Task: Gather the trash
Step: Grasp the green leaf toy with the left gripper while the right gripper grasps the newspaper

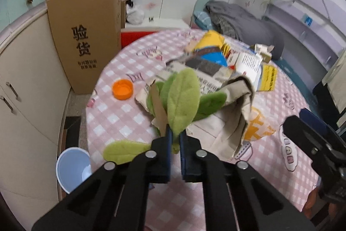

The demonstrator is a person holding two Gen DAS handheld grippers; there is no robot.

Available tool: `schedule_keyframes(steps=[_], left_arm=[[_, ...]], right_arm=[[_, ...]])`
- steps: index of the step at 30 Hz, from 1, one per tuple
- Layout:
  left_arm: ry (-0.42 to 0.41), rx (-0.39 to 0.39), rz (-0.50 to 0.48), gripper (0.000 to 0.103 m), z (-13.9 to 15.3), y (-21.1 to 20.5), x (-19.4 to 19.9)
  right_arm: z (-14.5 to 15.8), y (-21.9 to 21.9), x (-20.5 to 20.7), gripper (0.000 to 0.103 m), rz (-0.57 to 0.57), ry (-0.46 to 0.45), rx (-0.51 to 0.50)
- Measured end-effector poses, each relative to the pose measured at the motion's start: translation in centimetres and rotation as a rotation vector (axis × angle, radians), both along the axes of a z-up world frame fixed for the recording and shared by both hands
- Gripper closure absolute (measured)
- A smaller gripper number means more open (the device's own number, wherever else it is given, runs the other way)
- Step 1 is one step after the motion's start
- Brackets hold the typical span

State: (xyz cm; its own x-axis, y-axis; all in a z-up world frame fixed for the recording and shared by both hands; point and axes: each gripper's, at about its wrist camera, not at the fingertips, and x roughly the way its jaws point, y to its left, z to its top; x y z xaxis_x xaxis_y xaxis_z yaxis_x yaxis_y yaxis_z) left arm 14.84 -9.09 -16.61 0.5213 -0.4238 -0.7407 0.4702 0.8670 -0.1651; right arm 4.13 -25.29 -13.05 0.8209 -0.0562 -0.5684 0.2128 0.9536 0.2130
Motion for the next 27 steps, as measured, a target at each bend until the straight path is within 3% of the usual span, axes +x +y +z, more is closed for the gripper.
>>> schedule_keyframes(steps=[3,5,12,15,20,27], left_arm=[[-0.023,-0.057,0.031,0.098,1.4,1.5,-0.6],[-0.037,-0.086,0.052,0.099,2.3,2.6,-0.9],[-0.030,-0.105,0.066,0.099,2.8,4.1,-0.7],[0.000,-0.100,0.080,0.099,1.9,4.7,-0.3],[0.010,-0.117,0.077,0.099,1.5,5.3,-0.4],[-0.034,-0.178,0.087,0.099,3.1,7.3,-1.3]], right_arm=[[1.0,1.2,0.7,0.006,0.048,-0.019,-0.036],[1.4,1.9,1.6,0.012,0.086,-0.019,-0.045],[0.5,4.7,5.7,0.021,0.184,0.053,-0.063],[-0.2,5.3,7.1,0.033,0.193,0.088,-0.069],[-1.2,5.4,8.8,0.074,0.189,0.146,-0.111],[1.4,4.9,6.6,0.081,0.175,0.053,-0.136]])
